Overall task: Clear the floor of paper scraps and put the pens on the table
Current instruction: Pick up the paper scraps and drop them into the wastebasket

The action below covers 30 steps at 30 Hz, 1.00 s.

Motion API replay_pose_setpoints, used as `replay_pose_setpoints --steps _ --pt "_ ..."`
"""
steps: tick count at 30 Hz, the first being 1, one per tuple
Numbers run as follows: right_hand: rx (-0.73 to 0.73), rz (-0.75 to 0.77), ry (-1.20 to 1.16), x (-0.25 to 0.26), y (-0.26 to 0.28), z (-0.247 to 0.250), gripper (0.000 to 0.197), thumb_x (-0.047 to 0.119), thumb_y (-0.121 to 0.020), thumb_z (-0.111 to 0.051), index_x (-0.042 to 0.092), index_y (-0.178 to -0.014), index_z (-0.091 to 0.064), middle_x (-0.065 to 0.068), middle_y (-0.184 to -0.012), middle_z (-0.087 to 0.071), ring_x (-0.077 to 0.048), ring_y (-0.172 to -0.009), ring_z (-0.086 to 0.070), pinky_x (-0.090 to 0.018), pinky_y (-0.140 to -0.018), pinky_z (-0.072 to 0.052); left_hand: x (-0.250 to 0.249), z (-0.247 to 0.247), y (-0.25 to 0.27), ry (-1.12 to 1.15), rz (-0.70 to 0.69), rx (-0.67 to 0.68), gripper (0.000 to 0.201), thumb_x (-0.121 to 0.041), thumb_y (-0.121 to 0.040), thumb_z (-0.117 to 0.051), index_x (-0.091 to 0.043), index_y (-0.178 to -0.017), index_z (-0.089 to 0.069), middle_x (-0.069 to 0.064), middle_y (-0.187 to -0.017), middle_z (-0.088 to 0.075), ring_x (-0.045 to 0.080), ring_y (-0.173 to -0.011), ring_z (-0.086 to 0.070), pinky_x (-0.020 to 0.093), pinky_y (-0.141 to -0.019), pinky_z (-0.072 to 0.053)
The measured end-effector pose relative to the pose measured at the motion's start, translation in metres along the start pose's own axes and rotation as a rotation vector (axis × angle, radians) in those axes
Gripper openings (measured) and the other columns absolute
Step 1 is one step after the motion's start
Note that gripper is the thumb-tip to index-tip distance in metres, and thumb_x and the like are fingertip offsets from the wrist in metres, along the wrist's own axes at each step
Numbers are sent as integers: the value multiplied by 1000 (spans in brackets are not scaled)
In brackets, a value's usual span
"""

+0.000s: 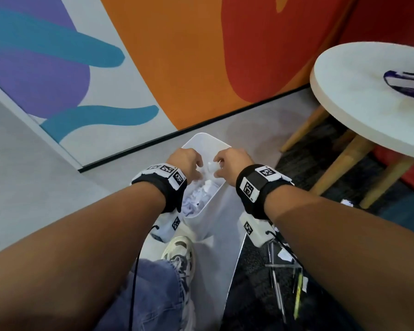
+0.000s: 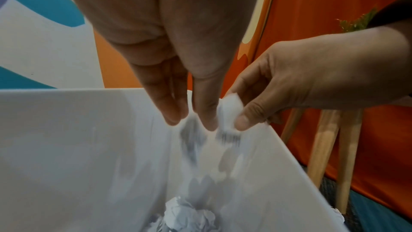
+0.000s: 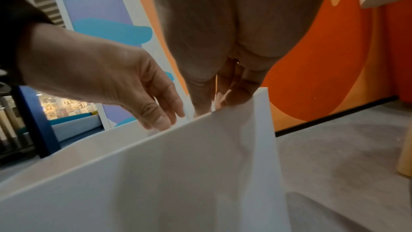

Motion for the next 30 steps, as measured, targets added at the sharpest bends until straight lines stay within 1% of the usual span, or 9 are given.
replay_pose_setpoints --steps 4,6,11,14,17,20,23,27,30 --pt "-13 5 -66 -13 5 9 42 22 -81 -76 19 -122 -64 1 -119 -65 -18 -106 -62 -28 -95 -48 -3 -3 -3 3 13 29 46 -29 -78 -78 -18 -120 -63 0 -113 -65 18 -102 -61 22 -78 -41" --pt "-52 18 -111 -20 9 15 37 22 -83 -73 20 -119 -65 1 -118 -65 -18 -103 -62 -27 -93 -49 -12 -1 -1 9 3 6 42 -29 -79 -77 -18 -117 -64 -1 -112 -66 18 -99 -61 23 -78 -43" --pt "-239 8 -234 -49 27 43 17 27 -87 -66 25 -103 -69 5 -98 -68 -14 -89 -62 -24 -81 -49 -71 15 14 59 -147 -134 24 -26 -87 -67 -18 -110 -66 -4 -101 -66 17 -98 -61 28 -87 -47" --pt "-273 -52 -232 -83 45 51 15 27 -88 -62 25 -102 -69 4 -92 -69 -16 -88 -62 -26 -80 -49 -118 12 21 129 -245 -184 17 -26 -86 -67 -21 -102 -67 -6 -89 -67 13 -87 -59 30 -84 -48" --pt "-245 -177 -226 -134 65 43 11 22 -88 -59 25 -95 -68 0 -79 -63 -23 -83 -61 -29 -78 -51 -166 -12 20 153 -329 -97 16 -28 -86 -68 -20 -100 -66 -5 -87 -68 16 -88 -61 33 -82 -51" --pt "-229 -304 -257 -191 91 31 12 19 -88 -58 25 -90 -68 4 -69 -58 -20 -75 -57 -24 -68 -43 -207 -48 15 97 -395 1 15 -27 -86 -68 -20 -99 -67 -3 -91 -69 20 -92 -64 30 -81 -50" --pt "-231 -464 -348 -250 125 16 13 18 -89 -58 24 -89 -70 -1 -80 -64 -19 -77 -60 -21 -69 -42 -240 -92 12 18 -435 111 16 -26 -85 -69 -21 -100 -67 0 -98 -70 21 -97 -63 27 -78 -46" --pt "-187 -635 -420 -320 167 -19 18 14 -88 -56 24 -85 -70 -1 -94 -70 -21 -89 -65 -28 -76 -51 -267 -159 7 -23 -425 264 12 -25 -83 -70 -23 -94 -67 1 -97 -71 23 -95 -64 28 -77 -47" --pt "-166 -760 -442 -366 201 -51 21 11 -84 -55 26 -76 -67 1 -88 -70 -18 -81 -65 -22 -62 -50 -274 -214 7 -51 -396 382 10 -23 -84 -69 -23 -93 -66 4 -100 -69 24 -97 -64 28 -79 -48"
Point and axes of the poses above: each hand's wrist, its own y-axis away from the middle knuckle, its own z-axis out of the back of the hand, x = y × z, the point moved 6 cm from there along -y, towards the middle knuckle
